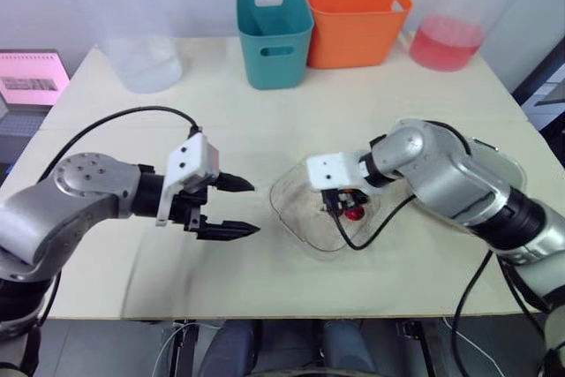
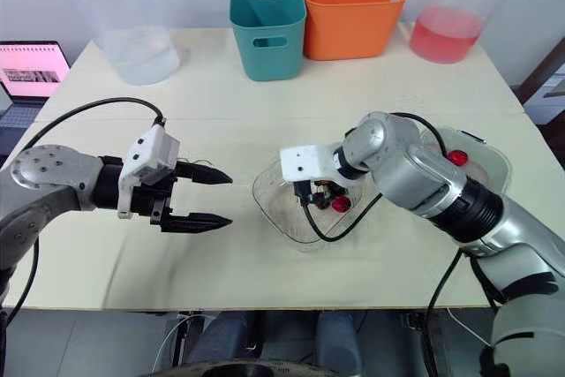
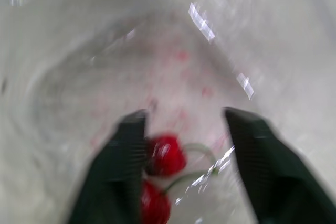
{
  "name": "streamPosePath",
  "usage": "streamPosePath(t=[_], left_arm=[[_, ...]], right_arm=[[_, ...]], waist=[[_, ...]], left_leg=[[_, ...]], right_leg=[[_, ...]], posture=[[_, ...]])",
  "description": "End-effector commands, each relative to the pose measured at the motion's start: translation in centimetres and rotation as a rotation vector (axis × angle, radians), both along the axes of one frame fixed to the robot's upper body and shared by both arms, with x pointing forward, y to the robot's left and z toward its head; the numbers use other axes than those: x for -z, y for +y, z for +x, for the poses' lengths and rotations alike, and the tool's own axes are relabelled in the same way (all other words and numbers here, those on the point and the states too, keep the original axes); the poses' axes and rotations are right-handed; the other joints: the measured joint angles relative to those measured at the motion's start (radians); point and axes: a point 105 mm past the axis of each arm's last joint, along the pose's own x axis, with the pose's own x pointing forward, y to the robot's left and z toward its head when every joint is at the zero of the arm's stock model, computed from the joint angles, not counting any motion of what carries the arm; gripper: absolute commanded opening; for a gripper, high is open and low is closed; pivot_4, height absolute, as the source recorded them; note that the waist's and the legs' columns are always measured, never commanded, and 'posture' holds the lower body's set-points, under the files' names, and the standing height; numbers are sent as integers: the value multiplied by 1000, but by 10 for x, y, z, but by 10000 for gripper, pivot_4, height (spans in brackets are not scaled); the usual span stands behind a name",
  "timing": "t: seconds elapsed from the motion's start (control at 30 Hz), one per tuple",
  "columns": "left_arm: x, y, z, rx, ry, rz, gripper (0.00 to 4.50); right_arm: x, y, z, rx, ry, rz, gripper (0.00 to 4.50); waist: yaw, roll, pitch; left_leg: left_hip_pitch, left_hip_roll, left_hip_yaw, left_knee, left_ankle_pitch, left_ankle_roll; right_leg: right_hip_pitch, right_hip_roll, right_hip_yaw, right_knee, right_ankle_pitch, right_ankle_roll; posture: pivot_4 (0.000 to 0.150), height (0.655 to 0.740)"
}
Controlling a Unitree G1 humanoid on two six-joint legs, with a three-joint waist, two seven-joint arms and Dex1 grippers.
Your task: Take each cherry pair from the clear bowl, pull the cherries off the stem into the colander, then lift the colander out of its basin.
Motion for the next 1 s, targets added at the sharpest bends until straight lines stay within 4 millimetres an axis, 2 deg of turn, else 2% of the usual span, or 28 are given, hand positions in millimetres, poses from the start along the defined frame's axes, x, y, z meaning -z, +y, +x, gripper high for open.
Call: streamPosePath(t=[0.03,0.3,0.57,0.67,0.77,0.8,0.83,0.93,1.0], left_arm=[[-8,-3,-2,19,-44,-11,37580],[-11,-5,0,16,-56,-30,37580],[-16,-8,0,14,-66,-63,37580],[-18,-10,1,12,-73,-79,37580],[-20,-11,2,9,-77,-94,37580],[-20,-12,2,8,-78,-96,37580],[-21,-12,2,6,-79,-97,37580],[-21,-12,2,3,-80,-99,37580],[-21,-11,3,-1,-79,-99,37580]], right_arm=[[-4,-2,-5,-49,-15,-41,37857],[8,-2,-3,-94,-10,-107,37857],[20,-5,11,-111,-40,-192,37857],[24,-6,14,-117,-41,-219,28872],[28,-6,13,-125,-28,-235,13136],[29,-6,11,-129,-22,-234,9800],[29,-5,10,-134,-16,-232,7685],[26,-2,9,-134,-19,-208,7685],[14,9,9,-132,-39,-147,7685]], waist=[[0,0,0],[6,0,0],[6,0,0],[5,0,0],[5,0,0],[5,0,0],[5,0,0],[5,0,0],[4,0,0]], left_leg=[[0,0,0,0,0,0],[0,0,0,1,0,0],[0,0,0,1,0,-1],[0,0,0,1,0,-1],[0,0,0,1,0,-1],[0,0,0,1,0,-1],[0,0,-1,1,0,-1],[0,0,-1,1,0,-1],[0,0,0,1,0,-1]], right_leg=[[0,0,0,0,0,0],[0,0,0,1,0,0],[0,0,0,1,0,0],[0,0,0,1,0,0],[0,0,0,1,0,0],[0,0,0,1,0,0],[0,0,0,1,0,0],[0,0,0,1,0,0],[0,0,0,1,0,0]], posture=[[1500,7400],[1500,7400],[1500,7400],[1500,7400],[1500,7400],[1500,7400],[1500,7400],[1500,7400],[1500,7400]])
